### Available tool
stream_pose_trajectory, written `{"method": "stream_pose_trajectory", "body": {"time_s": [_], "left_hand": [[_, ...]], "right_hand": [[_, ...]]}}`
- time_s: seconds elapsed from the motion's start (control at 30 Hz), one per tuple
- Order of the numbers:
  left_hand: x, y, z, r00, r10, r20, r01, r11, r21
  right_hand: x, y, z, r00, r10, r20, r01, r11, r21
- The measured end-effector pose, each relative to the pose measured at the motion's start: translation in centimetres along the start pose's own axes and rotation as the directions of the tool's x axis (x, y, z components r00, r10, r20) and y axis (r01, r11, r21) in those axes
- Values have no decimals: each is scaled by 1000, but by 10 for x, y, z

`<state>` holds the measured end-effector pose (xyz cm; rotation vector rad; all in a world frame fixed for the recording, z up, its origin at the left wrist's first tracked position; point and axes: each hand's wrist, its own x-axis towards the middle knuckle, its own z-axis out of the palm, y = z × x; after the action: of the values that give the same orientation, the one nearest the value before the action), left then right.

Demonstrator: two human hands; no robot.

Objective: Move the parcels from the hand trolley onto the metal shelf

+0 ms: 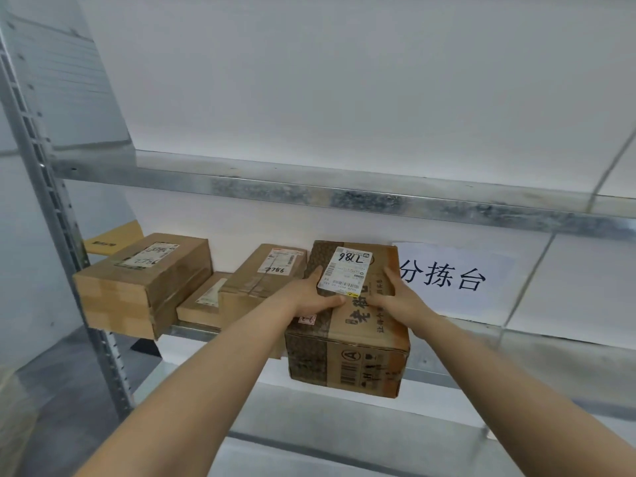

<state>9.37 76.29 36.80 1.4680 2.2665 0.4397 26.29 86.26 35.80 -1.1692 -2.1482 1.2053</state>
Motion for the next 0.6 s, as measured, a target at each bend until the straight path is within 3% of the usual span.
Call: {"method": "stream_pose_trajectory", "body": {"time_s": [0.3, 0.6], "left_hand": [[44, -23, 34, 987, -144, 74, 143, 990, 6], [92, -42, 39, 986, -140, 95, 139, 990, 16]], "right_hand": [[51, 45, 25, 996, 43, 79, -43, 999, -5], [106, 68, 49, 995, 85, 54, -86, 996, 19]]}}
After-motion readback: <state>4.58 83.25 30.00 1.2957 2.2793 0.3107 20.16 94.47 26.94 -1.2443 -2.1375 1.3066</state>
